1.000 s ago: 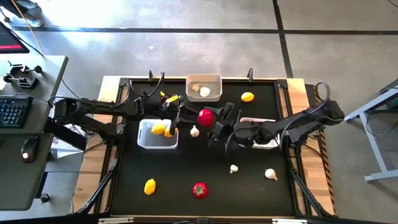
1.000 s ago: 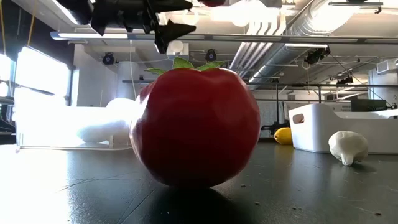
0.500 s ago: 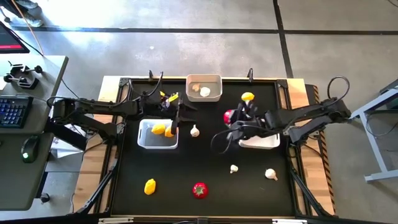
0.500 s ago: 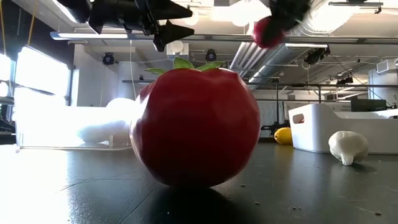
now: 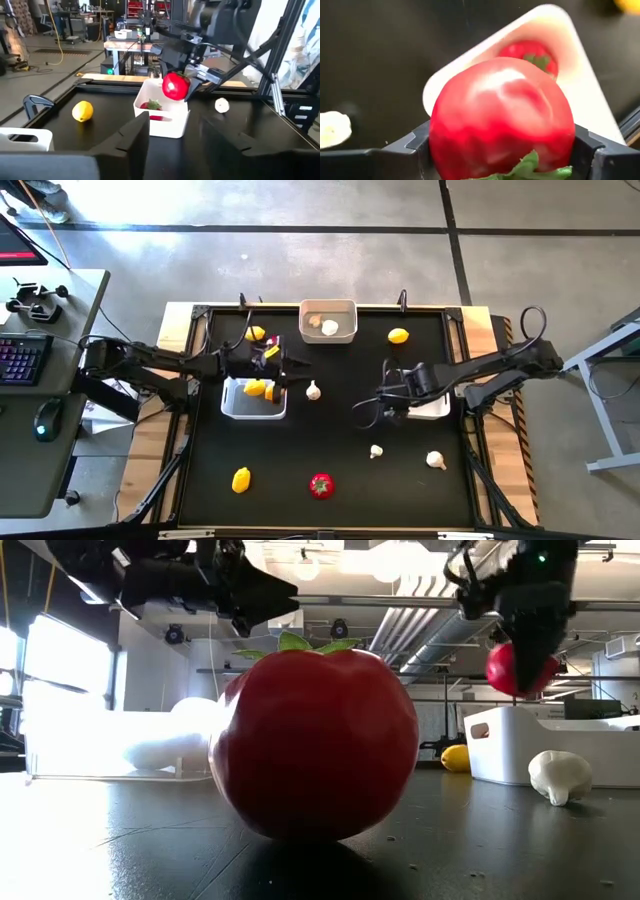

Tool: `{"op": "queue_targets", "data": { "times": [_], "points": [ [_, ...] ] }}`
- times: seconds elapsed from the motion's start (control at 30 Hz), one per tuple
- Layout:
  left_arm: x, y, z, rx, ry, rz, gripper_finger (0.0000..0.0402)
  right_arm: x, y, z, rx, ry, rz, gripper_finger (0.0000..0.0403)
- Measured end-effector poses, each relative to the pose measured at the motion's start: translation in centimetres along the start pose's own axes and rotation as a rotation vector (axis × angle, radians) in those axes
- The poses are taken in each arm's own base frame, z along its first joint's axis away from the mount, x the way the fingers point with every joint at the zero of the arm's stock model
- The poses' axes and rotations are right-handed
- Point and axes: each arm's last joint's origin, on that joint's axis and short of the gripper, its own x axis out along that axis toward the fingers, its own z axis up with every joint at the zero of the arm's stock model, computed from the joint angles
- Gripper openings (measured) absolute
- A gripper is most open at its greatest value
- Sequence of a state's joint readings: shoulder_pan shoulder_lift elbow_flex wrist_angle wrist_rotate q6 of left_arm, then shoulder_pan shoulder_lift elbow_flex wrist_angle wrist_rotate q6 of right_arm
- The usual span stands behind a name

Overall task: Sort produce into baskets
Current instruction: Put the red tomato into the bottom right white bin

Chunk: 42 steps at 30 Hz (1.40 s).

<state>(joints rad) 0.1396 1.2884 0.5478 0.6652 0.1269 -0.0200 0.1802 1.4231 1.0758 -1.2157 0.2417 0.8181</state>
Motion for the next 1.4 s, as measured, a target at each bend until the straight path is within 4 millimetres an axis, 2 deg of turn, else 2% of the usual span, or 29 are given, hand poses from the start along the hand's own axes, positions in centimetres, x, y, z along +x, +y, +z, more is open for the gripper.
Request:
{"op": "queue_targets", "data": {
  "times": [0.2, 0.4, 0.6, 1.0, 1.3, 1.4],
  "points": [
    [0.0, -0.5, -0.1, 0.025, -0.001, -0.021, 0.0100, 2.1, -0.4, -1.4, 0.048, 0.106, -0.022, 0.0268],
    [0.0, -0.6, -0.1, 0.034, -0.003, -0.023, 0.0077, 3.7, -1.2, -1.9, 0.092, 0.160, -0.066, 0.0268],
    [0.0, -0.6, -0.1, 0.034, 0.000, -0.023, 0.0068, 4.8, -2.6, -1.8, 0.147, 0.209, -0.113, 0.0268],
    [0.0, -0.6, -0.3, 0.031, 0.021, -0.023, 0.0064, 5.3, -4.8, -0.7, 0.195, 0.264, -0.158, 0.0268],
    [0.0, -0.6, -0.3, 0.031, 0.021, -0.023, 0.0064, 5.5, -5.4, -0.2, 0.186, 0.254, -0.150, 0.0268],
    [0.0, -0.6, -0.3, 0.031, 0.021, -0.023, 0.0064, 6.1, -5.6, -0.9, 0.207, 0.270, -0.162, 0.0268]
  ]
}}
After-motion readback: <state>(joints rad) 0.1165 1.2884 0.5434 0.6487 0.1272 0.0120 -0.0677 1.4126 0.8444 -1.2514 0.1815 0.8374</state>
